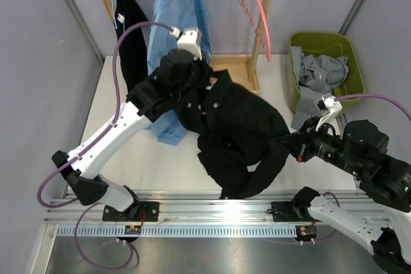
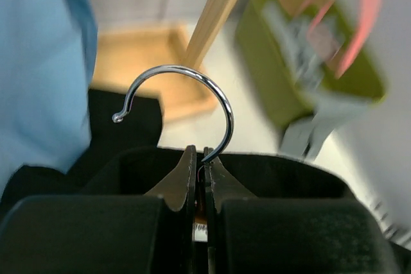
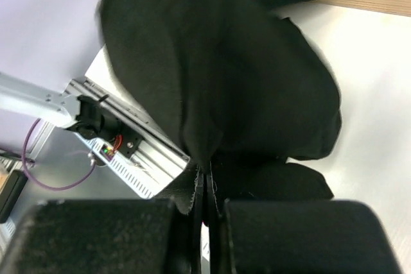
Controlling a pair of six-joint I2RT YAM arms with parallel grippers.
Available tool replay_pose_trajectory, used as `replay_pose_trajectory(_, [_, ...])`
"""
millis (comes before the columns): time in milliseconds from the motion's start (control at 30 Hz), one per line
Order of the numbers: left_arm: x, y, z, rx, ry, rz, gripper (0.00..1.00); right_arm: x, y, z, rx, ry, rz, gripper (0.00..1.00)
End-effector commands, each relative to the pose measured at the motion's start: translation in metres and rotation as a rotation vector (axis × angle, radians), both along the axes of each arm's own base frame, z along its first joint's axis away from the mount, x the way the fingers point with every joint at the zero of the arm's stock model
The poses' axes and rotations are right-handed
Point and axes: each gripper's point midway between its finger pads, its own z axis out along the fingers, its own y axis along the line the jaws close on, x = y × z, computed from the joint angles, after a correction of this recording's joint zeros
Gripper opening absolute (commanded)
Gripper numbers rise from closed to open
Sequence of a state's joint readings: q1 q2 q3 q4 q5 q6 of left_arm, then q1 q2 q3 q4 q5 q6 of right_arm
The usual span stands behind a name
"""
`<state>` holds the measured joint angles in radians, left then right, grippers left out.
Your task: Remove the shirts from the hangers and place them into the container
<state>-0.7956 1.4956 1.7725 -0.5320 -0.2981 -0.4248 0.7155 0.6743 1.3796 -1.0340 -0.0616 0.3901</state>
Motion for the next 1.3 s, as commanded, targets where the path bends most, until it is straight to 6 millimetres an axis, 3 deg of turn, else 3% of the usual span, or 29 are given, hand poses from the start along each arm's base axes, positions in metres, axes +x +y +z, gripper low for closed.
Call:
replay_pose_trajectory(0, [-0.016,0.013,-0.043,0.006,0.038,0.002,0.0,0.003,-0.009,0.008,0.011,-0.037,-0.049,0.0])
replay_pose_trajectory(67, [-0.024,0.027,-0.057,0.016,0.048,0.028,0.0,0.005,-0.02,0.014,0.011,-0.062,-0.098,0.0])
replay_pose_trajectory(100, [-0.027,0.033,-0.085,0.058,0.083,0.04,0.0,0.002,-0.025,0.017,0.011,-0.074,-0.107,0.0])
replay_pose_trajectory(167, [-0.031,0.043,-0.101,0.084,0.097,0.064,0.0,0.002,-0.044,0.035,0.035,-0.127,-0.19,0.0])
replay_pose_trajectory(367, [-0.041,0.067,-0.13,0.12,0.129,0.117,0.0,-0.021,-0.135,0.097,0.275,-0.364,-0.512,0.0])
replay_pose_trajectory(500, [-0.043,0.073,-0.132,0.118,0.13,0.131,0.0,-0.028,-0.173,0.088,0.33,-0.359,-0.68,0.0])
replay_pose_trajectory(667, [-0.045,0.077,-0.117,0.089,0.104,0.137,0.0,-0.019,-0.195,0.057,0.35,-0.307,-0.852,0.0])
replay_pose_trajectory(733, [-0.045,0.077,-0.114,0.085,0.098,0.138,0.0,-0.014,-0.187,0.051,0.354,-0.295,-0.839,0.0])
replay_pose_trajectory(800, [-0.046,0.076,-0.107,0.067,0.093,0.131,0.0,0.0,-0.158,0.036,0.291,-0.252,-0.758,0.0])
replay_pose_trajectory(933, [-0.058,0.058,-0.089,-0.037,0.117,0.044,0.0,0.033,-0.081,-0.002,0.151,-0.108,-0.536,0.0])
replay_pose_trajectory(1000, [-0.078,0.041,-0.073,-0.122,0.145,-0.05,0.0,0.051,-0.043,-0.03,0.087,-0.036,-0.443,0.0])
replay_pose_trajectory(1067, [-0.107,0.02,-0.044,-0.2,0.147,-0.171,0.0,0.062,-0.022,-0.056,0.043,0.009,-0.392,0.0])
replay_pose_trajectory(1100, [-0.119,0.014,-0.03,-0.261,0.165,-0.216,0.0,0.073,-0.012,-0.06,0.04,0.012,-0.386,0.0])
replay_pose_trajectory(1167, [-0.152,0.006,0.01,-0.387,0.152,-0.356,0.0,0.083,0.002,-0.079,0.003,0.037,-0.361,0.0])
replay_pose_trajectory(1267, [-0.187,0.019,0.06,-0.569,0.137,-0.463,0.0,0.096,0.027,-0.104,-0.043,0.102,-0.308,0.0])
